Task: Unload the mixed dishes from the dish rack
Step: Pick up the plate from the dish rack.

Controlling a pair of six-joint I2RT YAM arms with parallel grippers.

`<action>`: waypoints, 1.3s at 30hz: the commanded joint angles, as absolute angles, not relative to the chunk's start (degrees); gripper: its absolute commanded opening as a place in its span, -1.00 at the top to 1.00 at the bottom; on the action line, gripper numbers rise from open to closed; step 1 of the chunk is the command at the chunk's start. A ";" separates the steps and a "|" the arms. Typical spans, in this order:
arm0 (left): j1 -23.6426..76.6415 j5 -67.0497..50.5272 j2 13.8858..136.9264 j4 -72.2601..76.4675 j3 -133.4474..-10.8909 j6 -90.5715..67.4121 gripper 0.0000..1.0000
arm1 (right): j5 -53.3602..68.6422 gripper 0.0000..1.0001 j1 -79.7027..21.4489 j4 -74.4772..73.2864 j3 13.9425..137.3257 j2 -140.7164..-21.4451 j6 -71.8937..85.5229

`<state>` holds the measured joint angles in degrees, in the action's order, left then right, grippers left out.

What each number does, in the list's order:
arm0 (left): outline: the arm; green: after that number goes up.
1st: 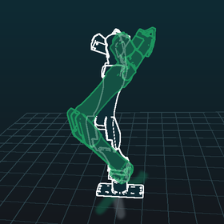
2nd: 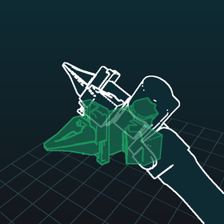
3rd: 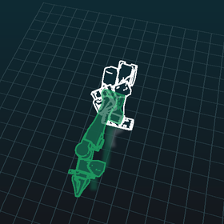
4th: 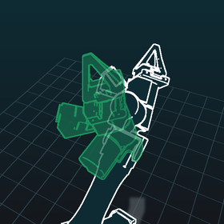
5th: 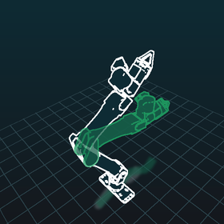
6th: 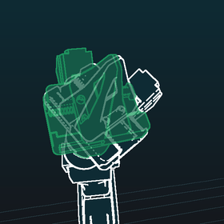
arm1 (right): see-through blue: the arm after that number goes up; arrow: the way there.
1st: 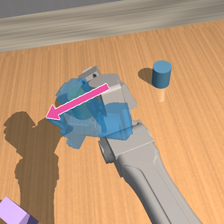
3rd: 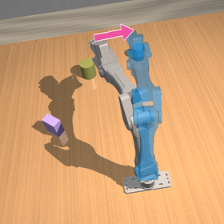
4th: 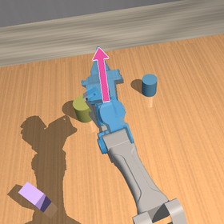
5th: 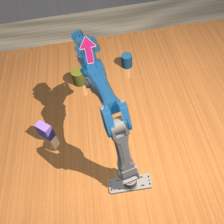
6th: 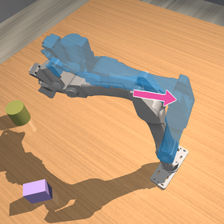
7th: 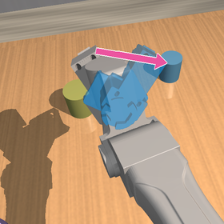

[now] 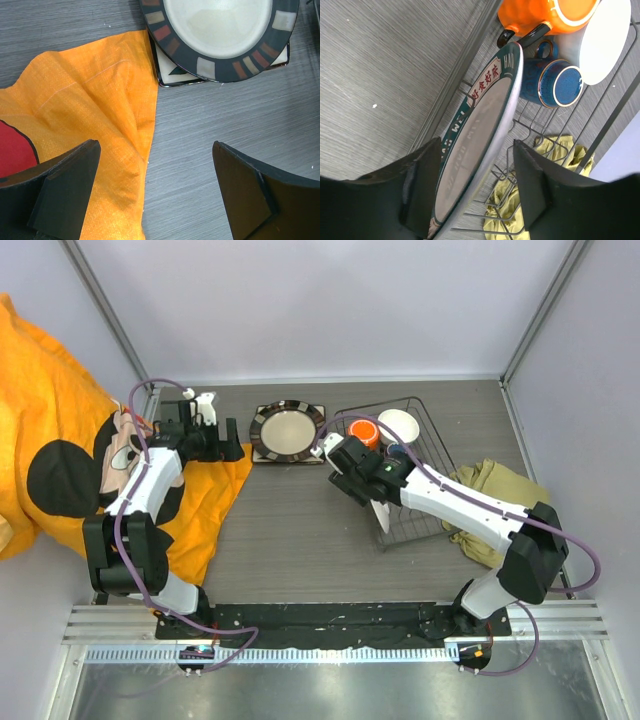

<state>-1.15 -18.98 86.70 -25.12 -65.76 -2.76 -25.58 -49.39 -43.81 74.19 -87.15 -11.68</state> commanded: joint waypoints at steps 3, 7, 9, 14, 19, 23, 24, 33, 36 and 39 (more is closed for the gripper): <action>-1.05 -18.72 84.81 -22.59 -65.74 -2.11 -0.99 | -29.27 -0.11 -49.48 -42.01 75.23 -87.80 -11.07; -1.14 -18.63 85.17 -22.50 -65.65 -2.11 -1.00 | -30.76 0.03 -49.48 -42.10 76.11 -88.77 -10.72; -1.14 -18.81 85.34 -22.33 -65.65 -2.28 -0.99 | -31.81 0.10 -49.48 -42.10 76.81 -89.47 -10.72; -1.14 -18.90 85.69 -22.06 -65.83 -2.29 -0.99 | -34.45 0.29 -49.48 -42.54 78.40 -91.14 -10.81; -1.05 -18.81 85.96 -21.88 -65.74 -2.20 -0.99 | -37.53 0.51 -49.48 -43.06 80.68 -92.37 -11.16; -1.06 -19.07 86.13 -21.62 -65.66 -2.28 -1.00 | -38.40 0.74 -49.48 -44.21 83.05 -93.69 -11.16; -1.14 -19.07 86.22 -21.53 -65.65 -2.29 -0.99 | -38.32 0.77 -49.48 -44.47 83.93 -93.87 -11.16; -1.06 -19.07 86.40 -21.36 -65.74 -1.93 -0.99 | -39.02 0.98 -49.48 -47.10 89.64 -95.18 -11.16; -1.06 -19.16 86.57 -21.44 -65.83 -1.93 -0.99 | -39.02 0.98 -49.48 -48.07 92.10 -95.27 -11.16; -1.14 -18.99 86.57 -21.45 -66.00 -1.85 -0.99 | -38.85 0.98 -49.48 -49.39 94.47 -95.71 -11.16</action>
<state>-1.15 -19.00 86.72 -23.81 -65.71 -2.50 -37.89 -49.17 -48.86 88.90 -95.94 -10.83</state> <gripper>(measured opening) 0.996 0.150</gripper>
